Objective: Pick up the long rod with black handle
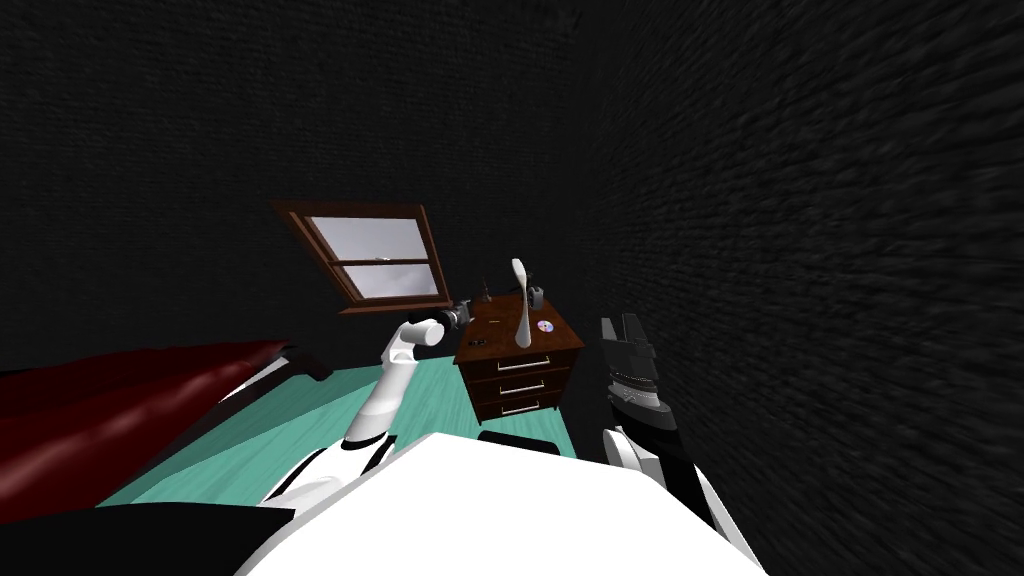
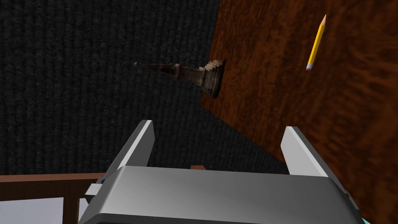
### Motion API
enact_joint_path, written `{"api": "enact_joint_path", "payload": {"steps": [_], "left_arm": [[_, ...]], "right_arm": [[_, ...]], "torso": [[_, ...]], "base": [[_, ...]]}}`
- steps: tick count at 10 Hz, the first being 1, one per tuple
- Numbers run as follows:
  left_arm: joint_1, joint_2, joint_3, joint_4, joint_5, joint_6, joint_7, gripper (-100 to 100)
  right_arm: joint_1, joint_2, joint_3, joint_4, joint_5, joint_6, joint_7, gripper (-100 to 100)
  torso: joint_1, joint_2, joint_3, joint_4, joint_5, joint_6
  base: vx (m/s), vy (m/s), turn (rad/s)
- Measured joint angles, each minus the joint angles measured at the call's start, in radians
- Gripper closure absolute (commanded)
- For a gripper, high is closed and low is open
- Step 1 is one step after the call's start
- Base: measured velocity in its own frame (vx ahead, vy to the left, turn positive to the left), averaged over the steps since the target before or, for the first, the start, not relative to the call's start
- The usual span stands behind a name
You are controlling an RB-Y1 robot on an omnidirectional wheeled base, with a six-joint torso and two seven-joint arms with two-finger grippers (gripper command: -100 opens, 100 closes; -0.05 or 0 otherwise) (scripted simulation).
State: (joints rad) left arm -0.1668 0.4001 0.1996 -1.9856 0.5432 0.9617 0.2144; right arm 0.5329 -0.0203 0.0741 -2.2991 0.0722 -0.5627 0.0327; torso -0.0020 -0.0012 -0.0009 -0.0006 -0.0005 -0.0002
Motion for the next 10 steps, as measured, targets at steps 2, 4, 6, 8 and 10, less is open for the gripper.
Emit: {"api": "enact_joint_path", "payload": {"steps": [2,4,6,8,10], "left_arm": [[-0.020,0.017,-0.012,0.030,0.008,0.057,0.018,-100],[-0.027,0.033,-0.018,0.050,0.021,0.101,0.025,-100],[-0.038,0.054,-0.027,0.073,0.034,0.160,0.043,-100],[-0.043,0.060,-0.036,0.088,0.035,0.205,0.051,-100],[-0.052,0.077,-0.048,0.108,0.042,0.260,0.069,-100]], "right_arm": [[0.000,0.000,0.000,0.000,0.000,0.000,0.000,0],[0.000,0.000,0.000,0.000,0.000,0.000,0.000,0],[0.000,0.000,0.000,0.000,0.000,0.000,0.000,0],[0.000,0.000,0.000,0.000,0.000,0.000,0.000,0],[0.000,0.000,0.000,0.000,0.000,0.000,0.000,0]], "torso": [[0.000,0.000,0.000,0.000,0.000,0.000],[0.000,0.000,0.000,0.000,0.000,0.000],[0.000,0.000,0.000,0.000,0.000,0.000],[0.001,0.001,0.001,0.000,0.000,0.000],[0.001,0.001,0.000,0.000,0.000,0.000]], "base": [[0.015,-0.026,-0.005],[0.016,-0.032,-0.028],[0.022,-0.043,-0.028],[0.011,-0.023,-0.015],[0.021,-0.038,-0.037]]}}
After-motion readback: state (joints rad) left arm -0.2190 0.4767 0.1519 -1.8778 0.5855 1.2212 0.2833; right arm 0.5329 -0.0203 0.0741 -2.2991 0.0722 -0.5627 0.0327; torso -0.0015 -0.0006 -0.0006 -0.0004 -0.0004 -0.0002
